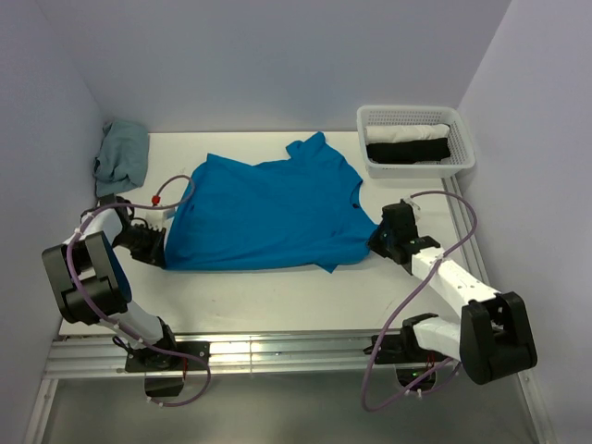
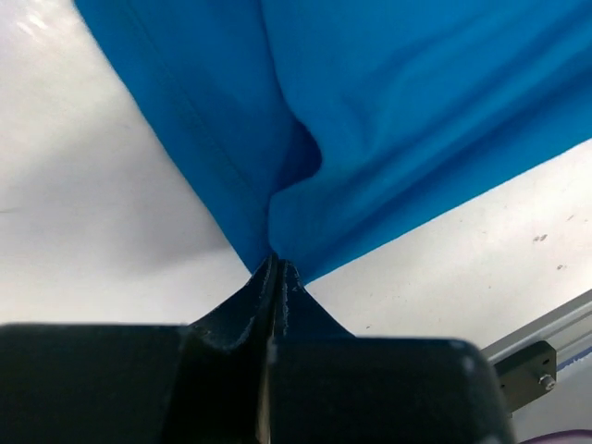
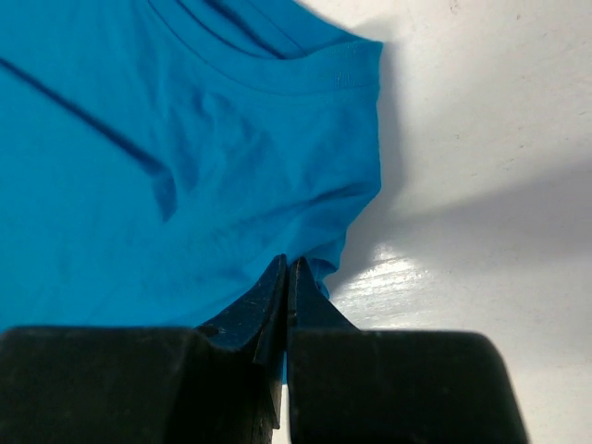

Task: Roll the t-shirts
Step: Flatten the tshirt

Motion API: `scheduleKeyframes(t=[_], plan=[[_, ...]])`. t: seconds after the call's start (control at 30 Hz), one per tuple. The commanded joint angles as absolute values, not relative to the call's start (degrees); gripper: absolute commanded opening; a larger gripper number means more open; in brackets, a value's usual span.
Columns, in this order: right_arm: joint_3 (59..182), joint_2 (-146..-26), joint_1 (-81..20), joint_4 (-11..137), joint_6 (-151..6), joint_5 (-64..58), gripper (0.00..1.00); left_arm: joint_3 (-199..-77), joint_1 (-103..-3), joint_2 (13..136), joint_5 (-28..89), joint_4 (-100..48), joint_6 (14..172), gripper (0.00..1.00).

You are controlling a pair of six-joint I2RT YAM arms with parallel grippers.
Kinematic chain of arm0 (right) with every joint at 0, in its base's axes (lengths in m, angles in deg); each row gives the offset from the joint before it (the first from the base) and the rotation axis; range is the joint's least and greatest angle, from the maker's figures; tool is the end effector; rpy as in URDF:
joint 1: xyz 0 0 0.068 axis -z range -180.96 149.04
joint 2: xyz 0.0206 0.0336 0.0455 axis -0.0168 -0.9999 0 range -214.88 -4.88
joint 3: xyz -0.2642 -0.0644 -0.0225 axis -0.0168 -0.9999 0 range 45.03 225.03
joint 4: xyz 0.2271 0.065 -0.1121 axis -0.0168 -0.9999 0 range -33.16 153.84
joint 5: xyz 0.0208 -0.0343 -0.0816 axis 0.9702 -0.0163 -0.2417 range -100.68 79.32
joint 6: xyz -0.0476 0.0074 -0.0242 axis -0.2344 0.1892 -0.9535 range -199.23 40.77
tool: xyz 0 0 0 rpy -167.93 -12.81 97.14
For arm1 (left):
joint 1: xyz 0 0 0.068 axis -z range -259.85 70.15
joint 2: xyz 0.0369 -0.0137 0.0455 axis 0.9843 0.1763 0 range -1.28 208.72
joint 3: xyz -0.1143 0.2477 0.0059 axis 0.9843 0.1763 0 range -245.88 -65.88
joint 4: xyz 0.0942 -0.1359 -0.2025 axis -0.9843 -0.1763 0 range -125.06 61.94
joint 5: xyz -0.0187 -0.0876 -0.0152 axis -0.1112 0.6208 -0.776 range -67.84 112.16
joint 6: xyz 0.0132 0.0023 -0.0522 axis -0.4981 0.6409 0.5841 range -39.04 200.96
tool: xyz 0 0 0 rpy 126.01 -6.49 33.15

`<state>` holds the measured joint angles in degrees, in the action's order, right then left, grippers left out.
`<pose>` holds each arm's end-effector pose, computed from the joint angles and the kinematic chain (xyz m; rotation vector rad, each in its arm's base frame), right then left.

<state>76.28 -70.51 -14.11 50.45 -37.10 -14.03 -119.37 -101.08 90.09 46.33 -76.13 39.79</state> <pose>0.2155 0.0482 0.1841 0.6364 2.3524 0.3732 0.2514 0.0820 0.1682 0.5104 2.7802 -0.4659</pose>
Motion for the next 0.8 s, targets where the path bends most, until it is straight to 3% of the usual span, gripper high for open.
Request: scheduleKeyframes(t=[0.0,0.43,0.67,0.77], plan=[[79.40,-69.92,-14.67,49.87,-37.13,-19.02,0.00,-124.49,-101.47,88.28,49.32,-78.86,36.93,0.04],[86.52,-74.76,-17.04,48.99,-38.62,-16.91,0.00,-126.43,-102.25,90.65,45.02,-72.89,41.58,0.00],[81.95,-73.00,-18.55,46.45,-37.13,-22.35,0.00,-128.64,-101.65,91.18,50.21,-83.43,32.64,0.00],[81.24,-72.30,-13.81,45.82,-37.91,-22.28,0.00,-126.01,-101.64,89.25,48.01,-83.86,27.73,0.11]])
